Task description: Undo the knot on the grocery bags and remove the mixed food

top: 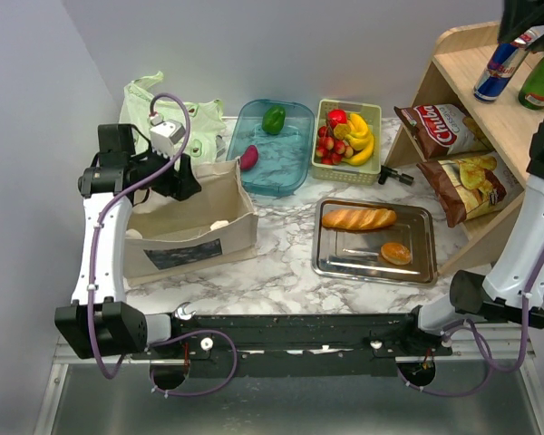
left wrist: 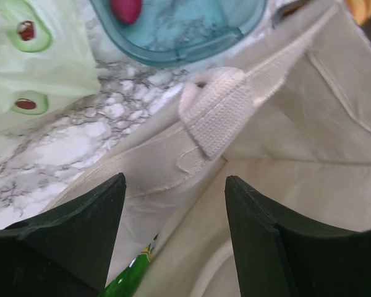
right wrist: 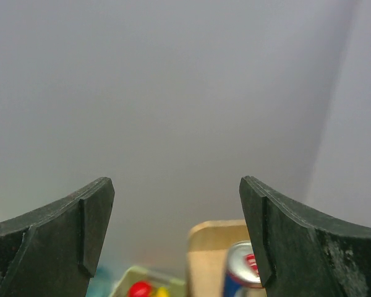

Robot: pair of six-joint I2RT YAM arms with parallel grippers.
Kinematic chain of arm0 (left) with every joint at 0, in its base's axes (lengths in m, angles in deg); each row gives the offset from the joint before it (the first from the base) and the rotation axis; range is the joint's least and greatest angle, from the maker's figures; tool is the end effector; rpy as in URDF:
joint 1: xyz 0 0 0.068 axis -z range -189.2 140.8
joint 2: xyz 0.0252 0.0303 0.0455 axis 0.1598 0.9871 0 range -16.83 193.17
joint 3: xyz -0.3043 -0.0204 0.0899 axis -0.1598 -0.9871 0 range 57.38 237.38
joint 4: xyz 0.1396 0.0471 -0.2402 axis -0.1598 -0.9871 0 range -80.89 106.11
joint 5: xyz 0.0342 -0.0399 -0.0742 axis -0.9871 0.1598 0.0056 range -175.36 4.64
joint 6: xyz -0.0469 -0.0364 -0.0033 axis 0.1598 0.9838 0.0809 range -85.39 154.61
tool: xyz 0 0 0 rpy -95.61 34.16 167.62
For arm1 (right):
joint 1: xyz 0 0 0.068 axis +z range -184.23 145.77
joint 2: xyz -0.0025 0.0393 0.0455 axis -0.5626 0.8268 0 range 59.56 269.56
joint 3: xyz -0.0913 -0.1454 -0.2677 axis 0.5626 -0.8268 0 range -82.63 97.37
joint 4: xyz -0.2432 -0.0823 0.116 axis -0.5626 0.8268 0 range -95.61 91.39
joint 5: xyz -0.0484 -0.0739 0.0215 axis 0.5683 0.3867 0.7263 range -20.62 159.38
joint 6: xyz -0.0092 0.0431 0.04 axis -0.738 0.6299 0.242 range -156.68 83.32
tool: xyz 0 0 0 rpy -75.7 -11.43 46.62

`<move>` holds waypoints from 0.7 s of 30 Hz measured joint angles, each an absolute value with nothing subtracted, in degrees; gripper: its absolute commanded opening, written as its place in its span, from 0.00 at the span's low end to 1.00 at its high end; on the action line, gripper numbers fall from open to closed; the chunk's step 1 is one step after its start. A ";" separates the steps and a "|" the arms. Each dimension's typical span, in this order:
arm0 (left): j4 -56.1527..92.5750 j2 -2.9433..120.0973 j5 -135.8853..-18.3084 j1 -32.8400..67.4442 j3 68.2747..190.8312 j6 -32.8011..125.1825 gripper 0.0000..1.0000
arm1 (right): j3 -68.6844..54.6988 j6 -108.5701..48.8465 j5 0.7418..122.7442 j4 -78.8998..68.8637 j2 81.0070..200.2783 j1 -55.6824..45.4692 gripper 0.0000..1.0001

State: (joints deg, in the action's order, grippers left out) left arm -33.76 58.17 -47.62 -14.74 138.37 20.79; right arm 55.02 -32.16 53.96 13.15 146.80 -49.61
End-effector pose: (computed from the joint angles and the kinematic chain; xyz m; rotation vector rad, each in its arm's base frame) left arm 0.2781 0.0003 0.4258 0.4752 2.1582 -0.5802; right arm 0.2224 -0.0492 0.7282 -0.0668 1.0385 -0.0351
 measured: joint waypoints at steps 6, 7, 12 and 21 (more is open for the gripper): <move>-40.38 52.62 -41.55 -14.74 135.36 12.26 0.66 | 47.37 -22.46 34.60 15.82 146.87 -48.30 0.89; -41.04 51.73 -41.09 -14.74 134.64 11.34 0.66 | 46.25 -21.58 32.48 16.67 147.37 -47.34 0.89; -42.17 47.53 -40.76 -14.74 131.31 9.75 0.67 | 45.38 -22.52 27.82 23.01 151.59 -37.20 0.90; -39.70 42.70 -41.98 -14.83 130.59 13.38 0.66 | 41.60 -42.04 29.20 30.13 157.23 -6.84 0.96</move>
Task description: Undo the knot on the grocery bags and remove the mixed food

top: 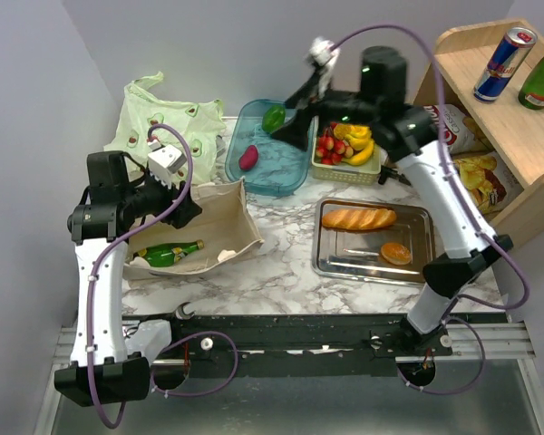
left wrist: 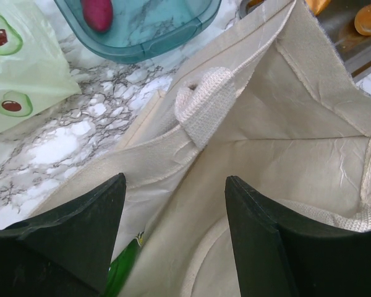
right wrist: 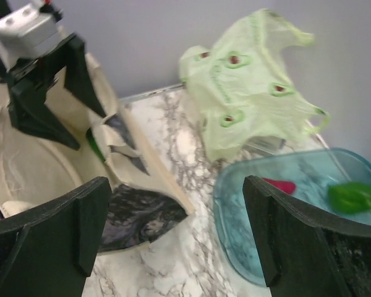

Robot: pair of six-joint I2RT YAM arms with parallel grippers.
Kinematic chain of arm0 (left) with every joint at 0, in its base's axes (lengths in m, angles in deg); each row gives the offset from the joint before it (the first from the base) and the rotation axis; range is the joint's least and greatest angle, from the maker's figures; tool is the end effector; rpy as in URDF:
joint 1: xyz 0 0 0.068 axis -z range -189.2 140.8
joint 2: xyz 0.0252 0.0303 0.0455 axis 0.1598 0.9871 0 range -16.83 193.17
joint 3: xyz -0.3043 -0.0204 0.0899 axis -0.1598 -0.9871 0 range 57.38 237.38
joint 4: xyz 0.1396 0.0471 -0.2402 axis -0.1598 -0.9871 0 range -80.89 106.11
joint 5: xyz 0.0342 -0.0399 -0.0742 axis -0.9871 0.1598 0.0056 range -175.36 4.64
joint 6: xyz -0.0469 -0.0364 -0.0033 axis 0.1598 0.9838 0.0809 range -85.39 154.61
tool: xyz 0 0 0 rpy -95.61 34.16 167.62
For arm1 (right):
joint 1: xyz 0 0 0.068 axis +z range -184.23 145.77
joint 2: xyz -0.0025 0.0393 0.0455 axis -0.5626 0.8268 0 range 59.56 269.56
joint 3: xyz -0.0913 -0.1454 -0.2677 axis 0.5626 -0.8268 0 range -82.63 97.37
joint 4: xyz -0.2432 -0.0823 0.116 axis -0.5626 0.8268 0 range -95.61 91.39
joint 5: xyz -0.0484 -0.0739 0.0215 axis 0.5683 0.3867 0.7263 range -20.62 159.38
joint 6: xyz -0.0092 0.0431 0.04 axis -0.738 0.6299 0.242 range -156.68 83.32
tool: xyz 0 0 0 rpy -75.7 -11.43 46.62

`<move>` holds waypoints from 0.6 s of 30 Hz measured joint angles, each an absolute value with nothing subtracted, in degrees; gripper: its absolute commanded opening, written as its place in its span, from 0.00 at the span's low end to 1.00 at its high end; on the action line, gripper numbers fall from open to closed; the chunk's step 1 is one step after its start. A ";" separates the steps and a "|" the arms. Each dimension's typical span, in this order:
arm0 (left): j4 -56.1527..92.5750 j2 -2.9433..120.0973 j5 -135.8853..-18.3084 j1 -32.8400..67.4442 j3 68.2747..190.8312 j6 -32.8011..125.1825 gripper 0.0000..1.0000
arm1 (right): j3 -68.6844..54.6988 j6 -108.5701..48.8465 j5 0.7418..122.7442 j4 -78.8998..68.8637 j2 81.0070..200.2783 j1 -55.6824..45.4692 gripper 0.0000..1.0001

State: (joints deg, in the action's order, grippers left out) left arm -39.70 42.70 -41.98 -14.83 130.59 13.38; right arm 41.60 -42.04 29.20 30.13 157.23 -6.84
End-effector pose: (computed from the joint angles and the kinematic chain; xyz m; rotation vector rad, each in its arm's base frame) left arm 0.1879 -0.0115 0.4316 0.6537 2.0347 -0.5972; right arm 0.3236 0.1993 0.5769 -0.9840 1.4770 0.8839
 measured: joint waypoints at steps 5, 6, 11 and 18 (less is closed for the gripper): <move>-38.90 40.60 -44.26 -15.28 130.42 15.48 0.63 | 42.01 -49.91 30.60 29.32 163.20 5.75 0.96; -38.79 40.56 -44.69 -15.46 130.38 15.78 0.63 | 42.10 -50.76 30.64 28.91 164.49 7.33 0.96; -37.96 40.29 -48.15 -16.81 128.91 17.01 0.62 | 38.34 -55.38 31.28 26.24 167.61 13.12 0.96; -38.22 38.87 -48.67 -17.89 128.06 17.05 0.59 | 36.26 -59.70 37.35 20.47 171.24 16.33 0.95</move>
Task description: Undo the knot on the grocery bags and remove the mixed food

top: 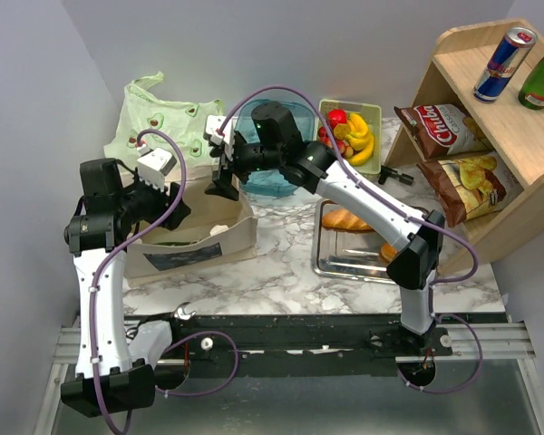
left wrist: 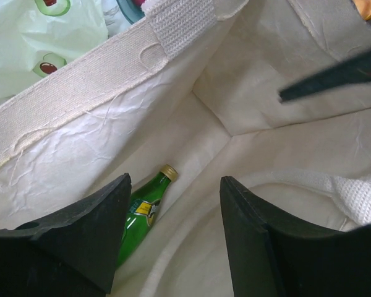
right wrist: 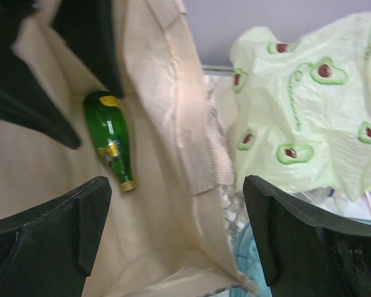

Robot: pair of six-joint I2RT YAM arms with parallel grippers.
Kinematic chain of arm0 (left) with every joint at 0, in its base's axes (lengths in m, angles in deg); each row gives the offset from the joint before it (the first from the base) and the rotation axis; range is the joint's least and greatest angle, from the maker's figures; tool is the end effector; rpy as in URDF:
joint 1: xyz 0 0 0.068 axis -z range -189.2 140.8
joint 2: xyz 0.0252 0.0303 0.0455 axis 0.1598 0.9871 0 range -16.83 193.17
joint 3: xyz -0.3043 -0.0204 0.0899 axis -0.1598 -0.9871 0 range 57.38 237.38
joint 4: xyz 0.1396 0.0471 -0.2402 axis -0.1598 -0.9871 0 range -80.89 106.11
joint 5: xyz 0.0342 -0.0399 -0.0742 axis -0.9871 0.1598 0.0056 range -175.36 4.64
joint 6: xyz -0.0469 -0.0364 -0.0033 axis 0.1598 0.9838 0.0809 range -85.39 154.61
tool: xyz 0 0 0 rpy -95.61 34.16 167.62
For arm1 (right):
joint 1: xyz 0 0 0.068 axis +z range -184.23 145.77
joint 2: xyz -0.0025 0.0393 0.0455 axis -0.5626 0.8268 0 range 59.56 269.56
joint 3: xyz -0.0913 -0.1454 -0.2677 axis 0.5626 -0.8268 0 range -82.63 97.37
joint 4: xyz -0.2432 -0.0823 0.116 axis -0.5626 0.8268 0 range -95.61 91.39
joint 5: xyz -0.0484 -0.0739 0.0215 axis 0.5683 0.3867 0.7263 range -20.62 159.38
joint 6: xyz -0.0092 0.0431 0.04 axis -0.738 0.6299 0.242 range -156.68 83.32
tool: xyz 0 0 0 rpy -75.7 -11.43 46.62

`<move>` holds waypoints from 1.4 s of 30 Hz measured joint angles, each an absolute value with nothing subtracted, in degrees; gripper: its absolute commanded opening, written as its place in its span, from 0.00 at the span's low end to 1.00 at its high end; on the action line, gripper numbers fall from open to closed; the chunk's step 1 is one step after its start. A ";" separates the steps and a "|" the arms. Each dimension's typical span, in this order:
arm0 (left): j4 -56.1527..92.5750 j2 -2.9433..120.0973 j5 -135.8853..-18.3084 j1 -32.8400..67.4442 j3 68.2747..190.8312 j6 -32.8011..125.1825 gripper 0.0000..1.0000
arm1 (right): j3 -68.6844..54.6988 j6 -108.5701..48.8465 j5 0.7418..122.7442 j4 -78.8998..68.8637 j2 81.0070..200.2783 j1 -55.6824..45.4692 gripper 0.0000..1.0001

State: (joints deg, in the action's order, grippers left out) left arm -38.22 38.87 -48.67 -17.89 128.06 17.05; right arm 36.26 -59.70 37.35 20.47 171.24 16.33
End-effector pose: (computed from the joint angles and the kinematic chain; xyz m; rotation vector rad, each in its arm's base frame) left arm 0.1734 0.0002 0.4278 0.4936 2.0799 -0.4550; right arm 0.2977 0.3982 0.4591 -1.4499 1.2878 0.8528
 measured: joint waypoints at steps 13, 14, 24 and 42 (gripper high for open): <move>-47.16 34.63 -45.22 -20.49 123.69 6.58 0.51 | 36.35 -65.76 41.29 18.42 175.55 15.92 0.71; -47.68 34.26 -45.22 -20.49 123.51 5.97 0.51 | 36.46 -66.19 40.67 19.47 176.31 15.96 0.60; -54.74 33.15 -49.22 -20.49 121.72 -5.86 0.78 | 38.69 -65.58 42.01 22.46 178.28 16.00 0.01; -56.56 41.82 -71.99 -17.25 111.95 -12.28 0.24 | 35.76 -59.18 46.14 20.10 176.33 15.90 0.01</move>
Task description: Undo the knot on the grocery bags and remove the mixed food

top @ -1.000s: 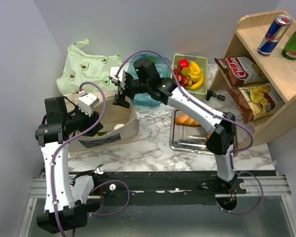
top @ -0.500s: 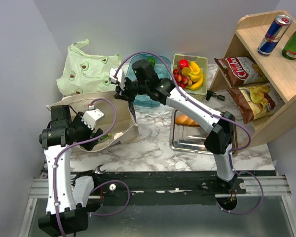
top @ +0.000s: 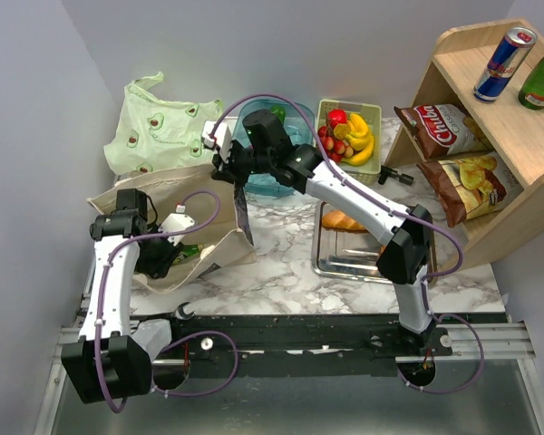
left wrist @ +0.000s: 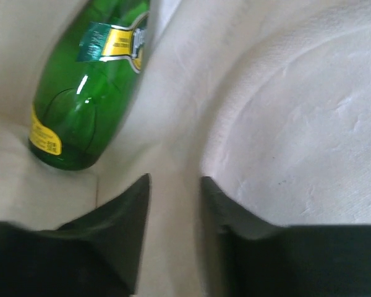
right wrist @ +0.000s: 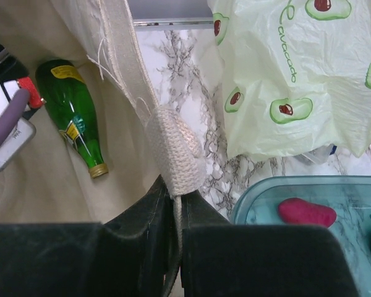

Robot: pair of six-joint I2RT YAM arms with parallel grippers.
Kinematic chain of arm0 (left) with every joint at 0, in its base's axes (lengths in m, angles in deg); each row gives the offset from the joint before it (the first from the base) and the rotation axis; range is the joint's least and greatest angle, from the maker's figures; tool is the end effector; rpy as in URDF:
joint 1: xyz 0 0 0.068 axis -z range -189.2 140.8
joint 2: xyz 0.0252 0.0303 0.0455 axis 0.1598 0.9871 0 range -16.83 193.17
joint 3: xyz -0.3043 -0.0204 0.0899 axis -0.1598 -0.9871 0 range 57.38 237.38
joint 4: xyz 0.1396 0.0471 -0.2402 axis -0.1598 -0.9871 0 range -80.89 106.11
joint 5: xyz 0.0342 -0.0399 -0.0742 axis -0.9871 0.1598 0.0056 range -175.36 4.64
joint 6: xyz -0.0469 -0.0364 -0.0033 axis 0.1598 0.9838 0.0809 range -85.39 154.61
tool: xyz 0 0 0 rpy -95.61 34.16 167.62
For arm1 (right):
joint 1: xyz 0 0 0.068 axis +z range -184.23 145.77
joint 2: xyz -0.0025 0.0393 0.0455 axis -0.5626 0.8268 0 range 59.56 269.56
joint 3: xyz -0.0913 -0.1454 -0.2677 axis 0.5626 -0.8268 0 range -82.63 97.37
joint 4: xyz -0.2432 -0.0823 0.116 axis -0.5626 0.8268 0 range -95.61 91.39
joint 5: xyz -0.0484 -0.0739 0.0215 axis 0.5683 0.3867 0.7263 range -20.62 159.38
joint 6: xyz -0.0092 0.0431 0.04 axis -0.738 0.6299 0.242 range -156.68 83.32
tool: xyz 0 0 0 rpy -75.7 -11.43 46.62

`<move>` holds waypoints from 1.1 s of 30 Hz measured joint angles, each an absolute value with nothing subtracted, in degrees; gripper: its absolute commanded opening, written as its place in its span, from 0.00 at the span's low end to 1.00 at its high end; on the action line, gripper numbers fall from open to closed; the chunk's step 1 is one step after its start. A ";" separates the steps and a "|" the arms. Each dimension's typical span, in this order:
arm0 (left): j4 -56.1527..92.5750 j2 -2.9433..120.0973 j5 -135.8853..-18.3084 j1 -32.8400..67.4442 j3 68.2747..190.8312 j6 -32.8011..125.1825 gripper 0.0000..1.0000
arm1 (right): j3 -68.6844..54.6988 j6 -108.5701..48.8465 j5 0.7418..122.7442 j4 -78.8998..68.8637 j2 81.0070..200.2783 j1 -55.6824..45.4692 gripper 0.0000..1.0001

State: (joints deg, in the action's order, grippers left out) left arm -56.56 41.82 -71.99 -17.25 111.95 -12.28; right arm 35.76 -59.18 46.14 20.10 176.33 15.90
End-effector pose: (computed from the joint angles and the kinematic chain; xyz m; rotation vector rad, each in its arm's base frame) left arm 0.1554 0.0119 0.3063 0.9760 2.6529 -0.1425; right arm 0.3258 0.4168 0.4116 -1.4048 1.4594 0.7117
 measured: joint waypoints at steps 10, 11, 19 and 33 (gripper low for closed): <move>-59.55 41.65 -64.10 -16.68 120.23 -11.28 0.00 | 35.24 -57.69 48.85 17.94 176.33 15.90 0.01; -59.05 40.47 -61.61 -16.68 122.51 -10.75 0.00 | 35.11 -57.63 49.09 17.63 176.33 15.90 0.01; -55.51 27.60 -38.64 -16.68 133.48 -10.23 0.00 | 33.90 -57.10 51.63 14.09 176.33 15.90 0.01; -53.34 17.04 -47.36 -16.57 119.75 -16.15 0.35 | 9.73 -56.91 46.95 -2.63 159.92 16.16 0.01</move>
